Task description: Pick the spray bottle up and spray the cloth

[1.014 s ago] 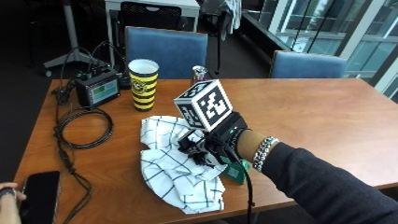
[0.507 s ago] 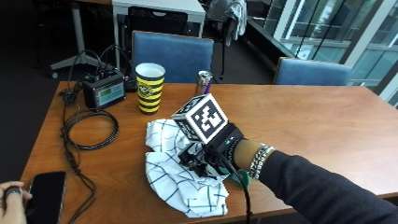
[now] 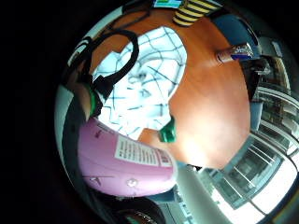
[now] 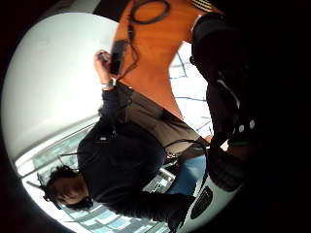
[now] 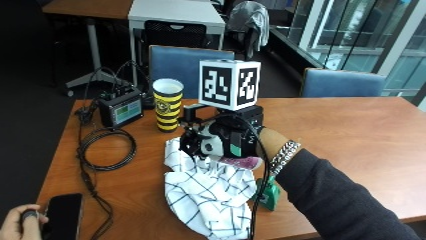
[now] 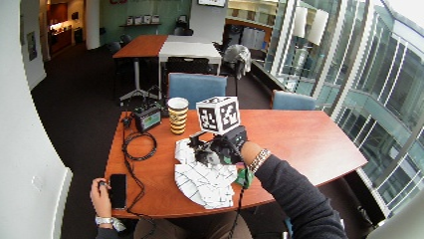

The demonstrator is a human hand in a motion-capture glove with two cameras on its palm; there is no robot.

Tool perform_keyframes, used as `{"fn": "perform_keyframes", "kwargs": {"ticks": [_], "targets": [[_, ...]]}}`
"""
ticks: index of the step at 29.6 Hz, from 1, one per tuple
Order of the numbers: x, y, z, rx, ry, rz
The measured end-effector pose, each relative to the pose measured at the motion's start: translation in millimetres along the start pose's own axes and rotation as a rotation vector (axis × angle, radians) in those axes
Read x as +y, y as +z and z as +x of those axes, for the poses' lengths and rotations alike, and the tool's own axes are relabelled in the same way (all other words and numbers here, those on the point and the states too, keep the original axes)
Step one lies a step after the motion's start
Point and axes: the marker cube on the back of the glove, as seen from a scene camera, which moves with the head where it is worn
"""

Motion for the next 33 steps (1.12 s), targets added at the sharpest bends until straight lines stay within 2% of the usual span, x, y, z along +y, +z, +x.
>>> {"fn": "perform_keyframes", "kwargs": {"ticks": [6, 13, 17, 23, 33], "targets": [[-8.6, -27.2, -19.6, -0.283, -0.113, 0.214], [-33.4, -39.3, -26.6, -0.866, -0.169, 0.519], [-49.3, -33.5, -26.6, -1.079, -0.175, 0.625], [-73.4, -9.2, -25.6, -1.093, -0.163, 0.71], [-96.2, 25.7, -18.7, -0.962, -0.097, 0.686]]}}
